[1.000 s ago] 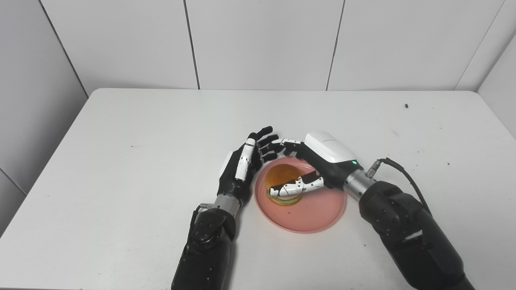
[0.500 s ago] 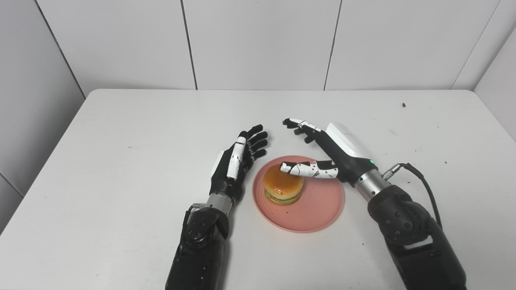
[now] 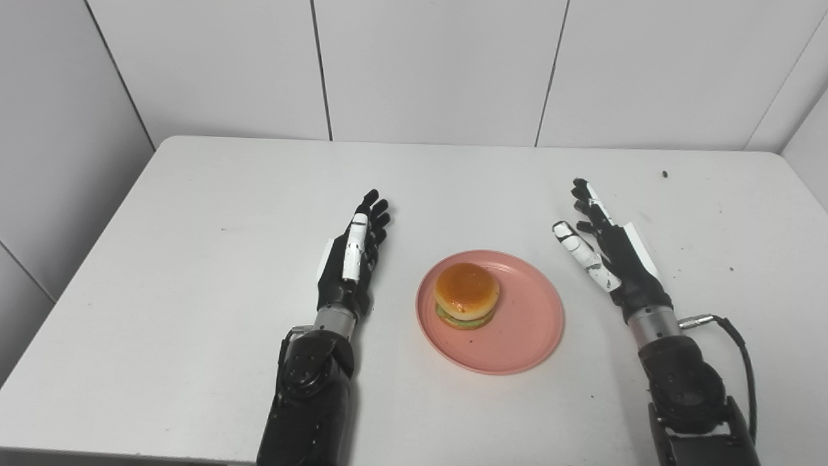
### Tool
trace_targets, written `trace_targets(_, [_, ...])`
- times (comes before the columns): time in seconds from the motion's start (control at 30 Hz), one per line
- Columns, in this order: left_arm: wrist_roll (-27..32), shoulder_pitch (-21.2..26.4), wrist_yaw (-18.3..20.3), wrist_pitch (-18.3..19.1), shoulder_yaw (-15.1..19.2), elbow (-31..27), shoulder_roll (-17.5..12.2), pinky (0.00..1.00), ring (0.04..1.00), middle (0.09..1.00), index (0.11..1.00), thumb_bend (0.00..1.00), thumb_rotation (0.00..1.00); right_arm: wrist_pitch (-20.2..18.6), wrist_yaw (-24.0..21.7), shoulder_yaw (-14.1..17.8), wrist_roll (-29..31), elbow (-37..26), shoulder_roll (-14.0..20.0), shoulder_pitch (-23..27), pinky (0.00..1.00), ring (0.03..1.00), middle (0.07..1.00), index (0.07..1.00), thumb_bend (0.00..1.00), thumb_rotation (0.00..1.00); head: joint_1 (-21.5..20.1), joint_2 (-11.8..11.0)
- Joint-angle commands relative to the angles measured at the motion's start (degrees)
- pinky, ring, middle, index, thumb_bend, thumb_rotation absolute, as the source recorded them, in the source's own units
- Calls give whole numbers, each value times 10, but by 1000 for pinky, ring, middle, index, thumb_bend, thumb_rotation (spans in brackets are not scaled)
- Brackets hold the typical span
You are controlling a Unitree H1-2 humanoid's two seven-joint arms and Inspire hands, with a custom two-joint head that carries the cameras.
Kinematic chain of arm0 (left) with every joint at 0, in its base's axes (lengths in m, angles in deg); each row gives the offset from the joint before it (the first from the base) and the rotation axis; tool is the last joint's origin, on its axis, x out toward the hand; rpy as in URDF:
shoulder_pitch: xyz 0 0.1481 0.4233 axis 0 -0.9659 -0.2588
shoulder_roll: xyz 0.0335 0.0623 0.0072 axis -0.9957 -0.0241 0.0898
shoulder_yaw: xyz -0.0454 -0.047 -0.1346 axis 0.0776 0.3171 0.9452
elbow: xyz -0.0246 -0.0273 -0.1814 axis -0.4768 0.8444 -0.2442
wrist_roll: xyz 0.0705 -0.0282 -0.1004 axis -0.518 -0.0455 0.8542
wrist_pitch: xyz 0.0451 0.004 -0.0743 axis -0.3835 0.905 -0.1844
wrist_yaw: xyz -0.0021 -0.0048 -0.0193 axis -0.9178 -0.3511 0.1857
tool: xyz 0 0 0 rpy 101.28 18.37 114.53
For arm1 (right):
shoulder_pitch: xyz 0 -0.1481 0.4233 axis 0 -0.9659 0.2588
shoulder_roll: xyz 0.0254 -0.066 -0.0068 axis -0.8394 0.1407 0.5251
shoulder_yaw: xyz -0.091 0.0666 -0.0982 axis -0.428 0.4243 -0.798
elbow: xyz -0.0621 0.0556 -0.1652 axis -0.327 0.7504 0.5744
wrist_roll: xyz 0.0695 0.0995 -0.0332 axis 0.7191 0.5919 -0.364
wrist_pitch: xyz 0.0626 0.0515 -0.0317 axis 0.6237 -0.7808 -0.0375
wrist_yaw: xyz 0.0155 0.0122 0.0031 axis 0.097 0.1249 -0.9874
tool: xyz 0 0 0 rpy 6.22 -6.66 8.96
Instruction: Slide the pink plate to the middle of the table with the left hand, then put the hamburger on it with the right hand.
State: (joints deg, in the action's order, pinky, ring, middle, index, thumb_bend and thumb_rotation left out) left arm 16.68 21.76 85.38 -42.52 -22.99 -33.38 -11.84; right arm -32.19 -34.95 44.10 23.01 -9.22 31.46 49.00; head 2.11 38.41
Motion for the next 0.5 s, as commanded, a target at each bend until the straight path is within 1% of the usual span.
trace_targets(0.0, [-11,8,7,-28,-4,16,-12,1000,1000,998,986,384,1000,52,8,5,31,-2,-3,17,874,948,987,993,540,958,1,-1])
trace_targets(0.03, [-10,9,10,-38,-4,22,-15,1000,1000,999,989,382,1000,49,8,7,40,3,-4,17,876,948,987,993,540,957,1,-5])
trace_targets(0.07, [-8,9,12,-43,-5,26,-18,1000,1000,1000,992,380,1000,47,9,8,45,6,-4,16,889,943,978,988,569,945,1,-5])
trace_targets(0.13, [-4,10,13,-48,-4,31,-21,1000,1000,1000,991,371,1000,42,8,7,56,13,-4,15,911,946,978,989,588,934,-4,-8])
trace_targets(0.27, [0,13,20,-63,-4,44,-29,1000,1000,1000,1000,349,1000,35,9,5,71,30,-10,15,924,962,991,997,609,927,-15,-10])
trace_targets(0.37, [5,16,25,-66,-5,50,-32,1000,1000,1000,1000,344,1000,27,12,8,86,36,-19,13,944,966,989,990,634,915,-18,-10])
trace_targets(0.47, [6,16,30,-61,-8,46,-35,1000,1000,1000,1000,349,1000,40,14,12,102,53,-27,15,938,966,987,989,622,907,-22,-9])
